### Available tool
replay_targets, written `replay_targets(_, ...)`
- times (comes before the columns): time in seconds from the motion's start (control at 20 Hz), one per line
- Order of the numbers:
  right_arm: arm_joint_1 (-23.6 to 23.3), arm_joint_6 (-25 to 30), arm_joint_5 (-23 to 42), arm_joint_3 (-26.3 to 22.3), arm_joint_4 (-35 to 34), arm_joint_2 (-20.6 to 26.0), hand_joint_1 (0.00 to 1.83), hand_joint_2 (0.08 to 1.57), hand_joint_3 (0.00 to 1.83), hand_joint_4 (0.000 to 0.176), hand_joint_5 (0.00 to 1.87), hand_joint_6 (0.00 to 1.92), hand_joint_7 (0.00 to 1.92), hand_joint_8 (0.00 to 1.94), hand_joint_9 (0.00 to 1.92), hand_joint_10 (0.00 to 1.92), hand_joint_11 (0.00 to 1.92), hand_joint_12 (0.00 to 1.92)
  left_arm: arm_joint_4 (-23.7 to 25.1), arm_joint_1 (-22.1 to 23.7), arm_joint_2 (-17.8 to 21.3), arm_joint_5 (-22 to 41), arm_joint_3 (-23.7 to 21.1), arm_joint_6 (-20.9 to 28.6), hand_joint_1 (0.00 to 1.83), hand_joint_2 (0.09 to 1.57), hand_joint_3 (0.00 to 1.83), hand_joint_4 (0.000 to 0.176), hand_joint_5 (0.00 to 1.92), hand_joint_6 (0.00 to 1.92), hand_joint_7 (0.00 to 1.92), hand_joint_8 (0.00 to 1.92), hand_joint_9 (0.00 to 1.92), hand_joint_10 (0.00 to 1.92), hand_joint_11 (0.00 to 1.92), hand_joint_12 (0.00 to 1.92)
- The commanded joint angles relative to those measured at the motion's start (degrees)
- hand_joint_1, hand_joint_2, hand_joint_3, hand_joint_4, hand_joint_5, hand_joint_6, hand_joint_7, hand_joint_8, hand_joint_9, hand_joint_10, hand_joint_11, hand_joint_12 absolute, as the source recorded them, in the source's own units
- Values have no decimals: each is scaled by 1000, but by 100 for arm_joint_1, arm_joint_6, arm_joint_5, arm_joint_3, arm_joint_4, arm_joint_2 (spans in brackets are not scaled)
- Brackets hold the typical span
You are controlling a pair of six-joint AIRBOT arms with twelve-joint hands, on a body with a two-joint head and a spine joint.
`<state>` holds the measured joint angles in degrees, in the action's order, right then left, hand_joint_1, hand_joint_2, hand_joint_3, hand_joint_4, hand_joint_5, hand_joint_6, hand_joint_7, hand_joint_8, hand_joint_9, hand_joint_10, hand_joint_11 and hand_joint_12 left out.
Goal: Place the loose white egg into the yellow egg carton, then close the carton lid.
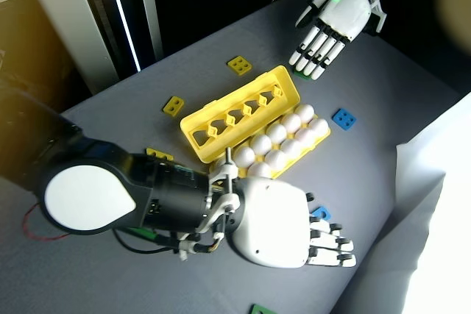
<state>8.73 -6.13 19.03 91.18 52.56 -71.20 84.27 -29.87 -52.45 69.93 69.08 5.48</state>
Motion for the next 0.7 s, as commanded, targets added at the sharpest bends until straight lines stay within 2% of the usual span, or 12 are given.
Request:
replay_targets(0.0, -69, 119, 405, -72, -144, 129, 1120, 954, 0, 176, 1456, 120, 243, 9, 26, 8, 0, 0, -379, 15, 110, 302, 6, 11, 0, 1427, 0, 0, 172, 8, 147, 8, 85, 7, 40, 22)
replay_targets(0.15, -57, 557, 404, -230, -40, 231, 1122, 953, 0, 176, 1457, 121, 263, 15, 31, 9, 0, 0, -379, 16, 114, 301, 2, 15, 0, 1425, 0, 0, 206, 14, 167, 15, 112, 15, 74, 39)
replay_targets(0.3, -17, 1329, 405, -277, 335, 263, 1120, 955, 0, 176, 1454, 122, 271, 14, 35, 8, 0, 0, -379, 16, 118, 295, -6, 15, 0, 1432, 1, 0, 143, 6, 119, 7, 76, 9, 41, 28)
replay_targets(0.65, 231, 1405, 409, -352, 348, 275, 1119, 956, 0, 176, 1450, 129, 262, 4, 24, 3, 0, 0, -378, 19, 122, 291, -18, 20, 0, 1434, 2, 0, 143, 5, 124, 5, 77, 3, 23, 26)
